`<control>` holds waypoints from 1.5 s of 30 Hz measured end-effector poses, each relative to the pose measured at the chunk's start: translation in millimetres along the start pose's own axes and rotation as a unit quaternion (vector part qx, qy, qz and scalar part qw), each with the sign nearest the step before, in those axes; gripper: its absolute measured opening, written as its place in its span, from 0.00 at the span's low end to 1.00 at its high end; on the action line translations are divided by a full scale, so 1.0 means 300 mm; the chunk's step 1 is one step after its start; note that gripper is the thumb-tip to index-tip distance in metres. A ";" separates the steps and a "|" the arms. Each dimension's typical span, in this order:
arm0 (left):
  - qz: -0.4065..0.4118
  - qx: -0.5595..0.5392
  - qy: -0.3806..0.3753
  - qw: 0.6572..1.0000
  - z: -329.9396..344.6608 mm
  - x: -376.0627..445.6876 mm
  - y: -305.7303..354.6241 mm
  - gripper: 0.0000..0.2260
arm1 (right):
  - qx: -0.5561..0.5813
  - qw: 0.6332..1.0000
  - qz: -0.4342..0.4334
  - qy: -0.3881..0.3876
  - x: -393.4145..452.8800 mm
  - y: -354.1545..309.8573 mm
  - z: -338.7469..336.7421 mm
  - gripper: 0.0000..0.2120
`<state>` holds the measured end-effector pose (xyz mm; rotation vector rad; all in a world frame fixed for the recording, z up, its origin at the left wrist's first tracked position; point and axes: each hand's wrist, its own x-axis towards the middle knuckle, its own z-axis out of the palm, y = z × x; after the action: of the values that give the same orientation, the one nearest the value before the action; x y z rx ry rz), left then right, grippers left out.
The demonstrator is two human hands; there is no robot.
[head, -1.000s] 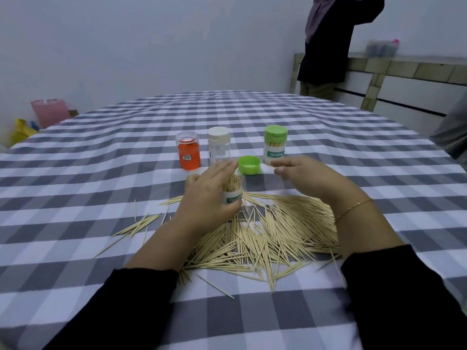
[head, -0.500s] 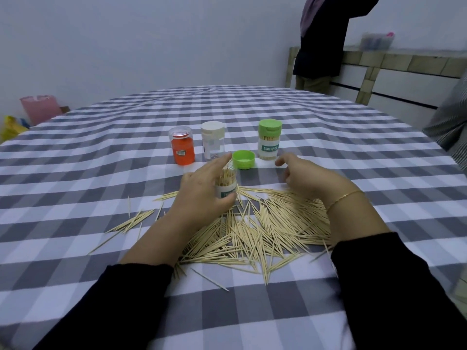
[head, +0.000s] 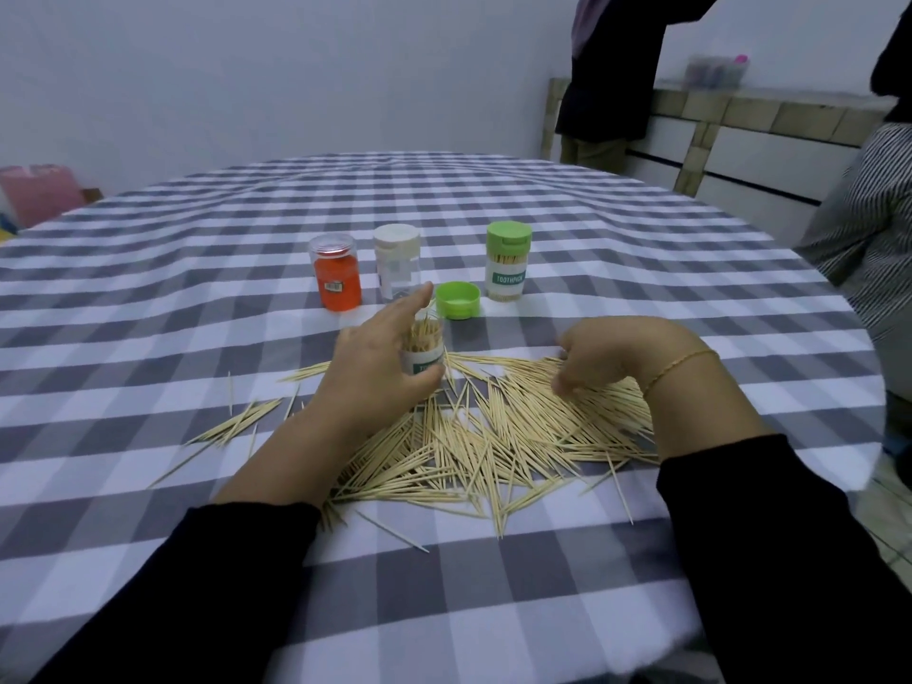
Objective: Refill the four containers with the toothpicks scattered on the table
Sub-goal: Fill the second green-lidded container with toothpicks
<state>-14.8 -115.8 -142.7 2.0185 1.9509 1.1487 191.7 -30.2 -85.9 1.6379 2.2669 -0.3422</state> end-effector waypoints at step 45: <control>-0.037 -0.019 -0.001 0.999 0.002 0.003 -0.012 0.41 | 0.721 0.642 -0.187 0.181 0.071 -0.209 -0.016 0.08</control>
<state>-17.4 -114.1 -144.6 1.9115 1.9697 1.1578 125.5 -29.4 -89.5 1.6813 2.6324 -2.7071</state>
